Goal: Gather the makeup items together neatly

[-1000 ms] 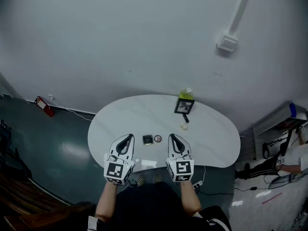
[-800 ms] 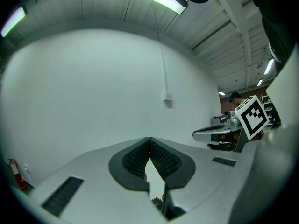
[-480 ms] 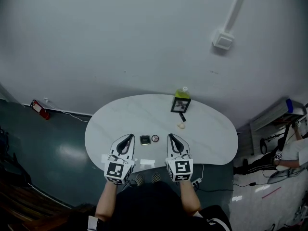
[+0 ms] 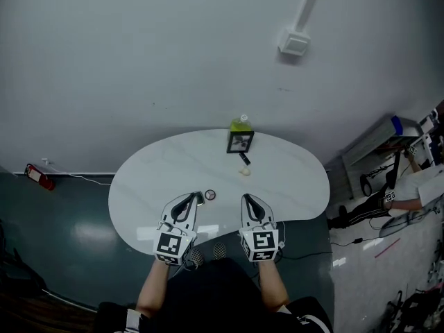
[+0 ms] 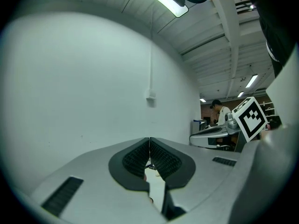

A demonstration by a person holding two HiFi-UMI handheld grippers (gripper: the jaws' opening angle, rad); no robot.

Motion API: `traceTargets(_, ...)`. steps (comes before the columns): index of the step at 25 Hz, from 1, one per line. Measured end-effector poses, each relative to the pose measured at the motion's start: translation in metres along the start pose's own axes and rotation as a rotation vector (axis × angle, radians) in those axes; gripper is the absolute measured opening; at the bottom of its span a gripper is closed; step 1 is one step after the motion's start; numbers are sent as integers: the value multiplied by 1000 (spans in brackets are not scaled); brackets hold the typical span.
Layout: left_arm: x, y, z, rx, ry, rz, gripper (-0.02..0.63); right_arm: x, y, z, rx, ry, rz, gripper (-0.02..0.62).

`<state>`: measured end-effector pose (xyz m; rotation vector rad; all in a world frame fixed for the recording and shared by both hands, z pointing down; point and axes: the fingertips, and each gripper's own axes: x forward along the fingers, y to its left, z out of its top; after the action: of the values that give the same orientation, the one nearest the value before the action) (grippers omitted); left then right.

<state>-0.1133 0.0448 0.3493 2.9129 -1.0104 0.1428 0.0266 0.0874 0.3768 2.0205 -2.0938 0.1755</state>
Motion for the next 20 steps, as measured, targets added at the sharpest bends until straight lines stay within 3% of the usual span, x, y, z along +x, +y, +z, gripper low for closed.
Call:
traceTargets(11,42,-30,-10,-19,0,-154,20,-13,-42,-21,15,68,-129,38)
traceTargets(16,80,-39,-15,-34,7,-141,20,3,-83,-29,19,82,-128,37)
traceTargets(20,117,-41,-18,-54,16,-80,20,31,-115,-31,2,95,-62,37)
